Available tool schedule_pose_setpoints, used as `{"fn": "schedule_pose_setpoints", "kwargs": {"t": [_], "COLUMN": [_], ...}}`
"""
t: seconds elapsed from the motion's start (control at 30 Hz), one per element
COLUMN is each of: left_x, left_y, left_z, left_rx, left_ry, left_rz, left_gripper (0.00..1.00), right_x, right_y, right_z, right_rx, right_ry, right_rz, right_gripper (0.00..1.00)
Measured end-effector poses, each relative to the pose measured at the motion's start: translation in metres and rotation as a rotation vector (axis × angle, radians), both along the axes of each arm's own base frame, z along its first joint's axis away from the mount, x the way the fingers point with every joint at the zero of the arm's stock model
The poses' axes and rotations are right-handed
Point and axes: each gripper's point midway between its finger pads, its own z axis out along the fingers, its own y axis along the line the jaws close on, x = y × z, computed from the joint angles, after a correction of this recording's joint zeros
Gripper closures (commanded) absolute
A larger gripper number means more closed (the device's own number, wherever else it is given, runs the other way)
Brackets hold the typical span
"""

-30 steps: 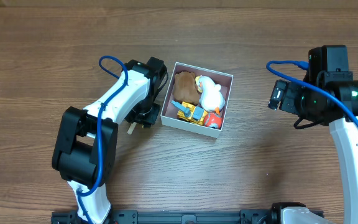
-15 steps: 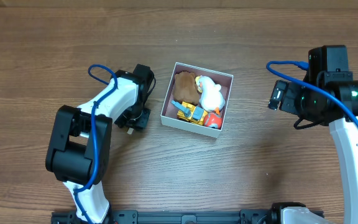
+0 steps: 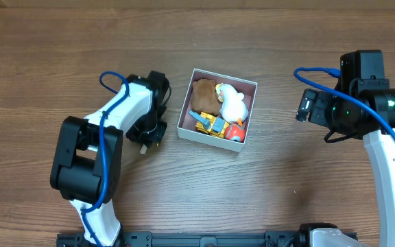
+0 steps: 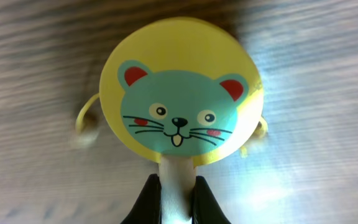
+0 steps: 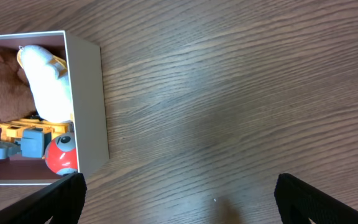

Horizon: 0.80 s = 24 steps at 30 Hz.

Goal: Pack container
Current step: 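Grasp the cat-face rattle drum by its handle with the left gripper, then lower the rattle drum into the box and release it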

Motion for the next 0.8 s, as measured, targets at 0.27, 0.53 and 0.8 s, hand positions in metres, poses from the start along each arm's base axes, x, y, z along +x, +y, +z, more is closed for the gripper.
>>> {"fn": "schedule_pose_setpoints", "kwargs": {"t": [0.27,0.53,0.8], "left_x": [0.07,0.075,0.083], "left_y": [-0.045,-0.137,-0.218], "left_z": [0.141,0.224,0.129], "left_rx": [-0.179,-0.432,-0.463], "left_ry": [-0.379,-0.652,-0.488], "left_rz": [-0.036,-0.088,-0.074], "left_gripper": [0.89,0.88,0.8], "right_x": [0.0,0.0,0.0], "right_y": [0.0,0.0,0.0], "right_z": [0.0,0.0,0.0], "right_rx": [-0.001,0.0,0.0], "right_ry": [0.001,0.001,0.001], "right_rz": [0.0,0.0,0.0], "right_gripper": [0.01,0.01,0.01]}}
